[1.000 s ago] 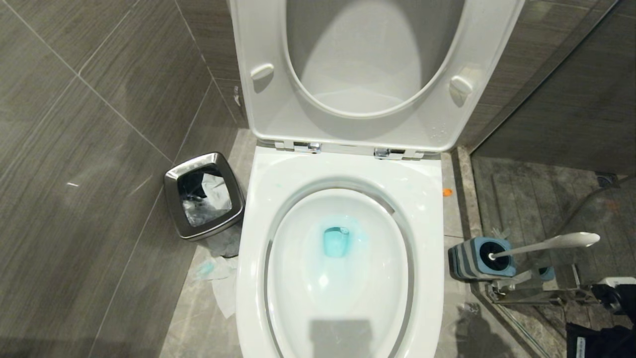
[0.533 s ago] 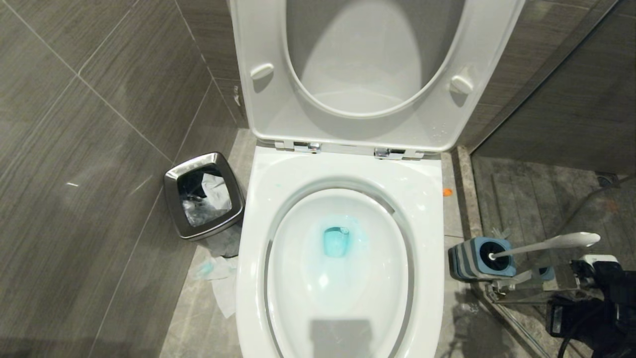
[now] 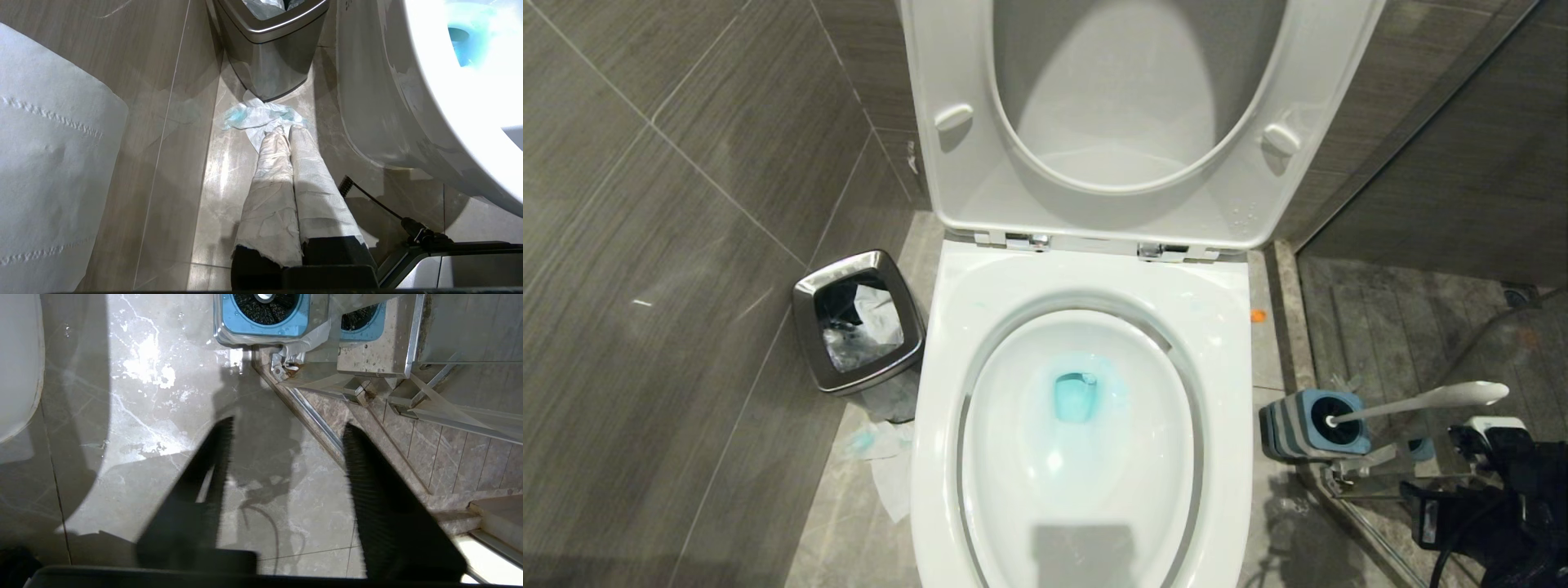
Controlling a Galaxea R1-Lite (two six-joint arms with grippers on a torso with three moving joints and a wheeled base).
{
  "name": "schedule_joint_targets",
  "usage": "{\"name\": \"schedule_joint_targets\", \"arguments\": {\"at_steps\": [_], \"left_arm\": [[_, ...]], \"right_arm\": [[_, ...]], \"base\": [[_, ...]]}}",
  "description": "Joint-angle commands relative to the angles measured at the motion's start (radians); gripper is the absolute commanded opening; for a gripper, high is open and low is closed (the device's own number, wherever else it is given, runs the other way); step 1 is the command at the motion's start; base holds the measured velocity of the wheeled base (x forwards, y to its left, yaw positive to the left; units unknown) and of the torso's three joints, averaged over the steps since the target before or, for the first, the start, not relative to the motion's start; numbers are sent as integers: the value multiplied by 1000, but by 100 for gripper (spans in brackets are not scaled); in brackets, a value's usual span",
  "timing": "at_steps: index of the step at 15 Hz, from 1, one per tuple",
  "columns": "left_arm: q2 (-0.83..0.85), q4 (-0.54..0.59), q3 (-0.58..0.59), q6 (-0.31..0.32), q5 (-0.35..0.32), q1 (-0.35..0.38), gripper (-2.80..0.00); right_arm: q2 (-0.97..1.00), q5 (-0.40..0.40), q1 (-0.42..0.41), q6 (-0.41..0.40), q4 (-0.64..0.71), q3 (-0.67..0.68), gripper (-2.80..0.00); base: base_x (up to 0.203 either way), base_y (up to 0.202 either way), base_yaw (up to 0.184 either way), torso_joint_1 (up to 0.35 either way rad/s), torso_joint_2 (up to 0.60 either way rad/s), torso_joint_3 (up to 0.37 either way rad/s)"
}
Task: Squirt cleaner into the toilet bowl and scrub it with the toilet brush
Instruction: Scrub the toilet bowl
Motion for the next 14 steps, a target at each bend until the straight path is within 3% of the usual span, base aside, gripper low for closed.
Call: {"name": "schedule_joint_targets", "arguments": {"at_steps": [1,7,14], "left_arm": [[0,0,0,0,0,1,-280],[0,0,0,0,0,1,-280],[0,0,0,0,0,0,-280]], "right_arm": [[3,0,0,4,-10,2,0],[110,-18,0,27,-198,-21,0],[120,-49,-3,24,-202,-88,0]], "base": [[0,0,0,0,0,0],[0,0,0,0,0,0],[0,0,0,0,0,0]]}}
